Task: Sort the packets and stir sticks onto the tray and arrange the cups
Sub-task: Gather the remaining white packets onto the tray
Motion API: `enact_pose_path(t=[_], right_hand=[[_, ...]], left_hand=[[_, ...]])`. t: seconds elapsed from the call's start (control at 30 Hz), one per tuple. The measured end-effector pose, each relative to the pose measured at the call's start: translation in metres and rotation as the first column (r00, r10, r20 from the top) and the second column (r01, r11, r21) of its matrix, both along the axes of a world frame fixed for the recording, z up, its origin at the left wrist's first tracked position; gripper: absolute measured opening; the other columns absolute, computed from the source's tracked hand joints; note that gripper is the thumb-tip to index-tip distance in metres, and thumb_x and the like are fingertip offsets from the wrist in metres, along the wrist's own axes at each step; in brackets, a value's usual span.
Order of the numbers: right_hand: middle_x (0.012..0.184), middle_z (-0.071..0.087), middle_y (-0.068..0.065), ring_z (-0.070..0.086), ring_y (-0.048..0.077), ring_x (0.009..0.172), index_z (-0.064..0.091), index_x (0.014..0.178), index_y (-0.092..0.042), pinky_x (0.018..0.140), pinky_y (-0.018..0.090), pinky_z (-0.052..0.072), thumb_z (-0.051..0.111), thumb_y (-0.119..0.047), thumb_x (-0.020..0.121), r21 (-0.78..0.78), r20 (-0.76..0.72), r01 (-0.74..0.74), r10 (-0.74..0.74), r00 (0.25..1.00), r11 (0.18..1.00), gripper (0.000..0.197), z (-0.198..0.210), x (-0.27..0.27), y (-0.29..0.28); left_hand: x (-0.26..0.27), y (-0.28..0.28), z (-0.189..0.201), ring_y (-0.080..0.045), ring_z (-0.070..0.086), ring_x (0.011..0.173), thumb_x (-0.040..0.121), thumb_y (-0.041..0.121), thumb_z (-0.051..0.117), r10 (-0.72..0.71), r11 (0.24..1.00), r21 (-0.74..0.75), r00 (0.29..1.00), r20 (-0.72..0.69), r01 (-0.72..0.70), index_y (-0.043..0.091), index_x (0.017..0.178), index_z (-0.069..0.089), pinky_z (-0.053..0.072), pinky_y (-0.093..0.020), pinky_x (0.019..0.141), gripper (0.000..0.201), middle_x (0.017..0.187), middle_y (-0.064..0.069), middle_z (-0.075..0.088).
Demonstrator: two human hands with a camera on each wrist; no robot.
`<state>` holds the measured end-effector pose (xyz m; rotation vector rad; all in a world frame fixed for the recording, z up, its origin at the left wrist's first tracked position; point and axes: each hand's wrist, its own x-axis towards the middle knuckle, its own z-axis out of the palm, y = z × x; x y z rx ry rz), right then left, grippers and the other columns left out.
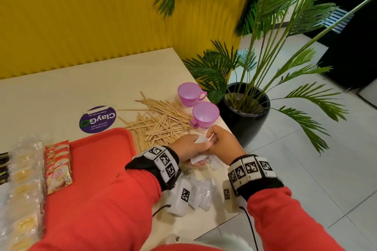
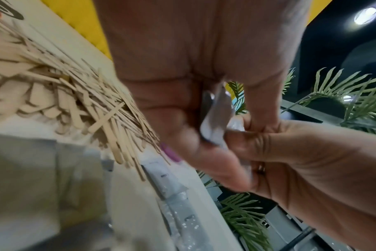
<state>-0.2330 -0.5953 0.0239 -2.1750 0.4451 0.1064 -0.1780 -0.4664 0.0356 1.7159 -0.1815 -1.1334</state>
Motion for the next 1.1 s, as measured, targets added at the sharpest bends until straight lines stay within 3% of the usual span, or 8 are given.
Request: enact_pose_path(t=[0.1, 0.23, 0.37, 0.5, 0.77, 0.9, 1.0, 1.1], right_hand=[[0.080, 0.058, -0.001, 0.053, 0.017, 0.076, 0.053, 0.093, -0.020, 0.066, 0.025, 0.042, 0.067, -0.021, 0.082, -0.058, -0.085, 0.107, -0.111, 0.990, 0.993, 0.018, -0.005, 0.003, -0.006], [0.128, 0.050, 0.011, 0.051, 0.027, 0.117, 0.046, 0.127, -0.010, 0.095, 0.034, 0.042, 0.062, -0.042, 0.083, -0.385, -0.394, 0.002, -0.166, 0.904, 0.923, 0.058, -0.028, 0.002, -0.011], [0.129, 0.046, 0.011, 0.047, 0.030, 0.119, 0.047, 0.126, -0.010, 0.098, 0.037, 0.040, 0.063, -0.041, 0.082, -0.459, -0.472, -0.102, -0.145, 0.870, 0.883, 0.056, -0.042, -0.001, -0.007], [0.123, 0.057, 0.006, 0.054, 0.024, 0.113, 0.056, 0.118, -0.011, 0.094, 0.031, 0.042, 0.058, -0.023, 0.088, -0.398, -0.468, -0.188, -0.022, 0.884, 0.898, 0.032, -0.029, -0.003, -0.010], [0.106, 0.063, 0.006, 0.050, 0.013, 0.090, 0.063, 0.108, -0.012, 0.077, 0.021, 0.037, 0.057, -0.005, 0.085, -0.238, -0.096, -0.377, 0.364, 0.926, 0.895, 0.025, 0.029, 0.014, 0.011], [0.079, 0.056, 0.000, 0.050, 0.016, 0.074, 0.054, 0.084, -0.018, 0.065, 0.022, 0.039, 0.060, -0.004, 0.078, -0.091, 0.136, -0.139, 0.150, 0.979, 0.986, 0.017, 0.021, 0.024, 0.016], [0.106, 0.061, 0.003, 0.056, 0.018, 0.096, 0.060, 0.107, -0.017, 0.083, 0.026, 0.042, 0.060, -0.019, 0.088, -0.131, -0.002, -0.078, 0.078, 0.997, 0.988, 0.019, 0.004, 0.026, 0.007], [0.145, 0.037, 0.003, 0.040, 0.025, 0.129, 0.044, 0.137, -0.024, 0.108, 0.035, 0.031, 0.046, -0.018, 0.094, -0.372, -0.320, -0.379, 0.266, 0.909, 0.847, 0.043, -0.024, 0.019, -0.004]], left_hand=[[0.003, 0.010, 0.000, -0.009, 0.060, 0.046, 0.094, 0.010, 0.052, -0.001, 1.000, 0.028, 0.995, 0.102, -0.002, 0.003, 0.114, 0.051, 0.044, -0.019, 0.038, 0.021, 0.082, -0.011, 0.064], [0.008, 0.018, 0.002, -0.024, 0.056, 0.062, 0.088, 0.002, 0.049, 0.031, 0.995, 0.093, 0.986, 0.162, -0.047, 0.018, 0.092, 0.061, 0.047, -0.030, 0.058, 0.020, 0.085, -0.014, 0.062], [0.013, 0.019, 0.005, -0.009, 0.050, 0.059, 0.085, -0.009, 0.044, 0.018, 0.992, 0.119, 0.981, 0.193, -0.042, 0.018, 0.108, 0.064, 0.041, -0.017, 0.048, 0.041, 0.098, 0.001, 0.060], [0.011, 0.017, 0.006, -0.012, 0.053, 0.072, 0.090, -0.002, 0.041, 0.143, 0.982, 0.103, 0.982, 0.121, -0.155, 0.020, 0.106, 0.060, 0.054, -0.029, 0.067, 0.033, 0.096, -0.006, 0.055], [0.007, 0.012, 0.009, -0.014, 0.053, 0.073, 0.093, 0.049, 0.045, -0.012, 0.997, 0.077, 0.976, 0.220, -0.005, 0.025, 0.106, 0.056, 0.043, -0.023, 0.061, 0.030, 0.083, 0.004, 0.060], [0.008, 0.019, 0.007, -0.006, 0.049, 0.055, 0.090, 0.026, 0.061, 0.077, 0.997, 0.017, 0.991, 0.106, -0.079, 0.019, 0.083, 0.057, 0.045, -0.016, 0.048, 0.010, 0.060, 0.007, 0.054], [0.013, 0.027, 0.006, -0.008, 0.053, 0.062, 0.089, 0.008, 0.059, 0.166, 0.986, 0.016, 0.984, 0.062, -0.168, 0.019, 0.098, 0.056, 0.050, -0.016, 0.052, 0.014, 0.073, 0.000, 0.056], [0.015, 0.031, 0.008, -0.011, 0.056, 0.063, 0.090, 0.001, 0.053, 0.251, 0.968, 0.001, 0.967, 0.045, -0.252, 0.019, 0.092, 0.054, 0.051, -0.015, 0.047, 0.018, 0.075, -0.004, 0.057]])
